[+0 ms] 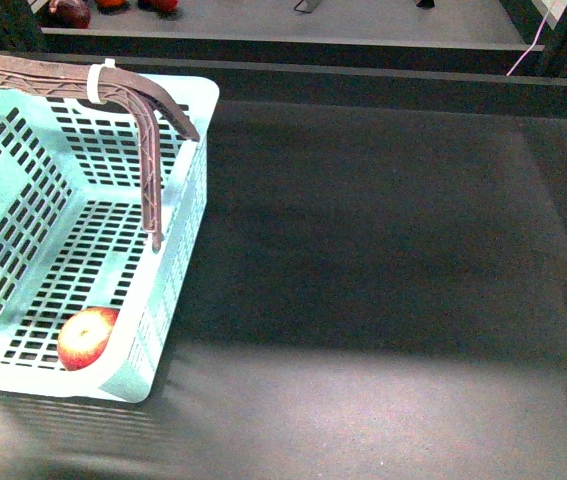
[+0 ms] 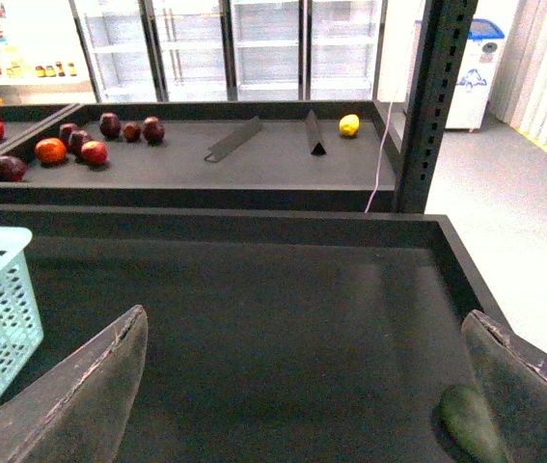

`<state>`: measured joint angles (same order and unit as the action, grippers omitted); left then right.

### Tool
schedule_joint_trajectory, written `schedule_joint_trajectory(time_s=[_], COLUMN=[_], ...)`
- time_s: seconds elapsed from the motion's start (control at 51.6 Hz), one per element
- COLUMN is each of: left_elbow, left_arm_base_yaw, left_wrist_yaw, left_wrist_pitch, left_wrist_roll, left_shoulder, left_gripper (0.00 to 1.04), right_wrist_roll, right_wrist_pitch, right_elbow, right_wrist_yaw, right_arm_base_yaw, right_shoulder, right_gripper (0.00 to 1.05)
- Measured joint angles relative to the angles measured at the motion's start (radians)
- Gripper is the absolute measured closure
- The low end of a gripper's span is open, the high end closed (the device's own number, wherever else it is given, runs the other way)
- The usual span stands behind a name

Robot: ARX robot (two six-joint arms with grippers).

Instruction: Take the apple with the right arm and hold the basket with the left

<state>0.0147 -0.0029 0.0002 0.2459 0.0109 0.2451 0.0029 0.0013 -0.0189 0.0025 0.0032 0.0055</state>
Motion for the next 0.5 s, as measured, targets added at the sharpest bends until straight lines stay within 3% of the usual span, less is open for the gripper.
schedule_joint_trajectory(time_s=[0.252, 0.349, 0.503], left_elbow=[0.000, 0.000, 0.000], left_arm_base_yaw=[0.000, 0.000, 0.000], left_wrist_yaw=[0.000, 0.000, 0.000], left_wrist_pitch=[-0.068, -0.216, -0.243], left_wrist_roll=[0.000, 0.000, 0.000], left_shoulder=[-0.068, -0.180, -0.238], left_gripper=[1.01, 1.01, 1.01], right_wrist_roll=[0.000, 0.000, 0.000], right_wrist_pitch=[0.000, 0.000, 0.000], right_elbow=[0.000, 0.000, 0.000], right_wrist_yaw=[0.000, 0.000, 0.000], right_arm_base_yaw=[0.000, 0.000, 0.000], right_shoulder=[0.000, 0.000, 0.000], right_gripper=[0.09, 0.09, 0.09])
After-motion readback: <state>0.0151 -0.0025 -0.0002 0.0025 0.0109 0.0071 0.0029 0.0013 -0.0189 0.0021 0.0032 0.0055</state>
